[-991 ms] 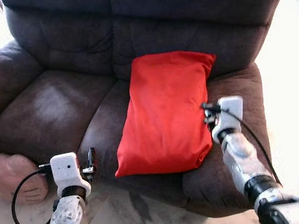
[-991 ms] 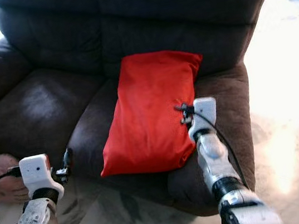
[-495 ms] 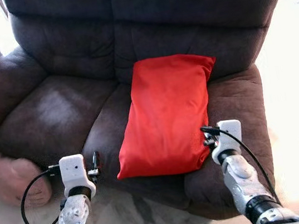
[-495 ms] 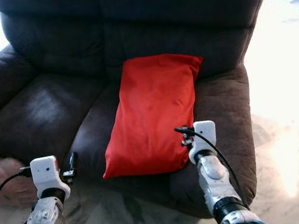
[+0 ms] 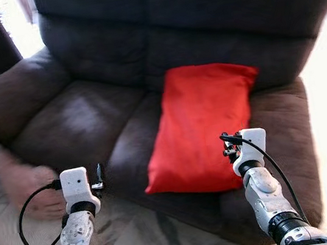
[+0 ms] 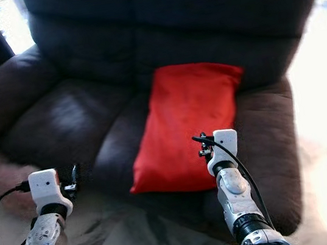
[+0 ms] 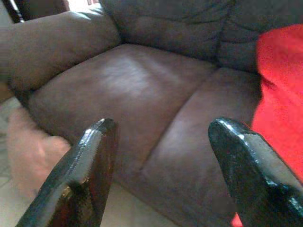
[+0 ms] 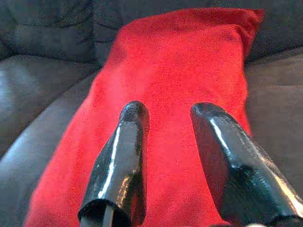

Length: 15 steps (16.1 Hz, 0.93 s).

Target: Move the pillow to the sofa from floor

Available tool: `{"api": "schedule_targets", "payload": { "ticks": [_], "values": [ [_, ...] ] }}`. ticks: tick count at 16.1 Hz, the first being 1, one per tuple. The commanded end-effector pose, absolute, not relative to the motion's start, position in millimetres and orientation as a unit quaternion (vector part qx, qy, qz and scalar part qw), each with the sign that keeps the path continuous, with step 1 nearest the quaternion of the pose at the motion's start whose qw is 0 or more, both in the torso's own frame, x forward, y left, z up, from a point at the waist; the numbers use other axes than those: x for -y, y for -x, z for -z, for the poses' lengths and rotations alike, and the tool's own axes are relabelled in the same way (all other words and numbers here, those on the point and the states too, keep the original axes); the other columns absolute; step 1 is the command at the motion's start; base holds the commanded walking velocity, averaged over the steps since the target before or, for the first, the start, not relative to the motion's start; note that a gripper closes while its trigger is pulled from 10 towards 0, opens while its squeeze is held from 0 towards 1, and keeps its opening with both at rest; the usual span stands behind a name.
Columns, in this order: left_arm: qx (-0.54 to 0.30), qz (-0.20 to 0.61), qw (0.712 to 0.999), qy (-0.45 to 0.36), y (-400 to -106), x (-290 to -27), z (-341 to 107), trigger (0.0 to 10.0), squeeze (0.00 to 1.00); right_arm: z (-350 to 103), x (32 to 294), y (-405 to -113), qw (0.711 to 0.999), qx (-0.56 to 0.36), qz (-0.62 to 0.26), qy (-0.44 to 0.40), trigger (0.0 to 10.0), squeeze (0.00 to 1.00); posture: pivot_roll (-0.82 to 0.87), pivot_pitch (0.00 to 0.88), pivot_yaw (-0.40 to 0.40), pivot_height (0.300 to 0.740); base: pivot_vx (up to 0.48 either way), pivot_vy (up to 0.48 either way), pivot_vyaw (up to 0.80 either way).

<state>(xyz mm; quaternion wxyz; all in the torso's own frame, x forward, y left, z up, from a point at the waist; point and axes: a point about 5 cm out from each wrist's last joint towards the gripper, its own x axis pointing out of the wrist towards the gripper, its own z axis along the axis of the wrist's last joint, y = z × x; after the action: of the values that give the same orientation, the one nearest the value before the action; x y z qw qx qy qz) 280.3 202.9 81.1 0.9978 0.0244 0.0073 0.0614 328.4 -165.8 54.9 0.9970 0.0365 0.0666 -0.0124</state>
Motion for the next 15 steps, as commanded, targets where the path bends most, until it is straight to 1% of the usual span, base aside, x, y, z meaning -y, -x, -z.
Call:
{"api": "schedule_targets", "payload": {
  "ticks": [1,3,5,9,12,15],
  "values": [
    [-0.005,-0.065,0.998,-0.02,-279.0,-205.5,-80.3,10.0,0.0,-59.2,167.3,-330.9,0.997,-0.061,0.018,-0.045,10.0,0.0,0.18,0.153,0.004,0.74,0.0,0.266,0.0],
    [-0.004,-0.064,0.998,-0.019,-279.6,-205.4,-81.4,10.0,0.0,-61.7,168.0,-332.0,0.997,-0.055,0.022,-0.047,10.0,0.0,0.18,0.157,0.007,0.74,0.0,0.266,-0.69],
    [-0.004,-0.063,0.998,-0.019,-279.7,-205.4,-81.6,10.0,0.0,-62.3,168.2,-332.3,0.997,-0.054,0.025,-0.04,10.0,0.0,0.18,0.16,0.009,0.74,0.0,0.266,0.0],
    [-0.004,-0.067,0.998,-0.018,-280.1,-209.2,-83.1,10.0,0.0,-61.5,165.5,-332.1,0.997,-0.057,0.026,-0.053,10.0,0.0,0.18,0.164,0.014,0.74,0.0,0.266,0.0],
    [-0.002,-0.069,0.998,-0.017,-281.2,-210.4,-84.3,10.0,0.0,-62.2,164.7,-332.9,0.996,-0.058,0.027,-0.058,10.0,0.0,0.18,0.164,0.015,0.74,0.0,0.265,-0.63],
    [0.0,-0.068,0.998,-0.016,-283.3,-210.2,-86.6,10.0,0.0,-61.8,167.0,-333.1,0.996,-0.062,0.034,-0.048,10.0,0.0,0.18,0.162,0.016,0.74,0.0,0.266,0.0]
  ]
}}
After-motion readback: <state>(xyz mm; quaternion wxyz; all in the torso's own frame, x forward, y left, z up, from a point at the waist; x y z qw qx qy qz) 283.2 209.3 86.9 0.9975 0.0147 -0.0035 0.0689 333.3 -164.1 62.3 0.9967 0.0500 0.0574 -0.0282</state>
